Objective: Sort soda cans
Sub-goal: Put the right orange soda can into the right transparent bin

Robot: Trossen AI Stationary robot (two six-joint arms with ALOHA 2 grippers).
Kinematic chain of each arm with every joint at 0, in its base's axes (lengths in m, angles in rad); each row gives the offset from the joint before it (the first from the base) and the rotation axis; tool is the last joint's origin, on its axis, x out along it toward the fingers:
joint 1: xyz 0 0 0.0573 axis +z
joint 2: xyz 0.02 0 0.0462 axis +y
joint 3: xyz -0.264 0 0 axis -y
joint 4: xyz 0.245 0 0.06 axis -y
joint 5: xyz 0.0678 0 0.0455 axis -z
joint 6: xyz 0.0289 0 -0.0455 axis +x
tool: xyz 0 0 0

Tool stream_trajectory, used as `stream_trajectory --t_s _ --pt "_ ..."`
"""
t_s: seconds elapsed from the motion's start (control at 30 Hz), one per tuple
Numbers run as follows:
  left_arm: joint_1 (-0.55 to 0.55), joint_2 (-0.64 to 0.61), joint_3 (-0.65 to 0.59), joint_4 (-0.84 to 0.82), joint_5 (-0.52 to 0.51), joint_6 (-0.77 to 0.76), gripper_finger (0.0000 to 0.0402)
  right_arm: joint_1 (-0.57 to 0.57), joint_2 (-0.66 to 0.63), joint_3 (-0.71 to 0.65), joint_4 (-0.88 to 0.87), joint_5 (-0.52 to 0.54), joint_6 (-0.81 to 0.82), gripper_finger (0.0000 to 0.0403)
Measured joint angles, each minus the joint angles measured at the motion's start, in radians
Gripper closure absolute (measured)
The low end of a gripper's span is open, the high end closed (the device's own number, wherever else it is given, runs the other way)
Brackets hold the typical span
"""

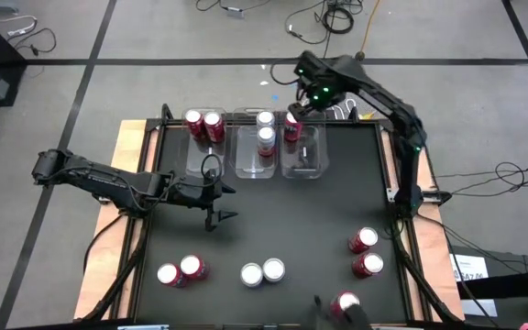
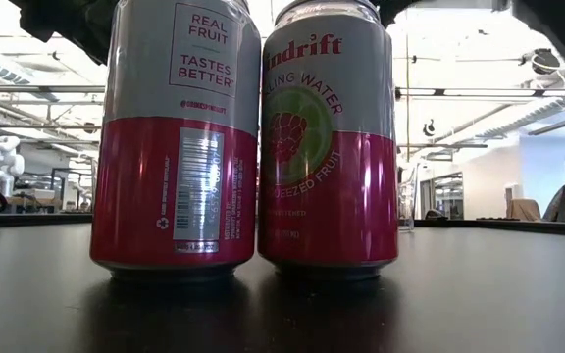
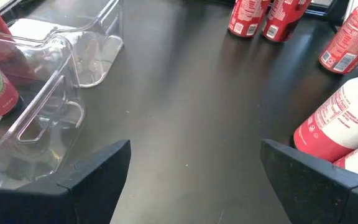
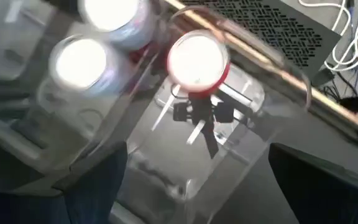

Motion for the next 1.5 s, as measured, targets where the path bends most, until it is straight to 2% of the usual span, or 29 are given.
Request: stream_trajectory --t_s 0.07,0.2,0.3,0.43,0.6,0.83,0.97,1.17,1.33,1.5 --pt "0.000 0.000 0.000 0.000 0.000 0.000 0.0034 0.039 -0.061 0.000 -0.041 0.016 0.027 0.0018" --pt "0.000 0.000 0.000 0.000 0.000 0.000 0.0034 0.183 -0.186 0.000 -0.118 0.118 0.121 0.0018" --pt "0.000 0.000 0.000 -0.001 0.000 0.000 0.0034 0.347 -0.266 -0.001 -0.135 0.222 0.271 0.0018" --pt "0.000 0.000 0.000 -0.001 0.000 0.000 0.0034 0.587 -0.341 -0.004 -0.136 0.263 0.509 0.0018" --pt "0.000 0.000 0.000 -0.003 0.000 0.000 0.0034 0.863 -0.331 -0.004 -0.136 0.316 0.803 0.0018" --pt "0.000 0.000 0.000 -0.003 0.000 -0.001 0.0034 1.188 -0.215 -0.005 -0.136 0.387 1.219 0.0018" --pt "0.000 0.000 0.000 -0.003 0.000 -0.001 0.0034 1.317 -0.141 -0.005 -0.136 0.360 1.449 0.0018" --pt "0.000 0.000 0.000 -0.003 0.000 0.000 0.0034 1.444 -0.046 -0.006 -0.137 0.202 1.711 0.0018" --pt "0.000 0.000 0.000 -0.003 0.000 0.000 0.0034 1.521 0.025 -0.006 -0.137 0.137 1.876 0.0018" --pt "0.000 0.000 0.000 -0.003 0.000 0.000 0.0034 1.563 0.084 -0.006 -0.137 0.074 1.940 0.0019"
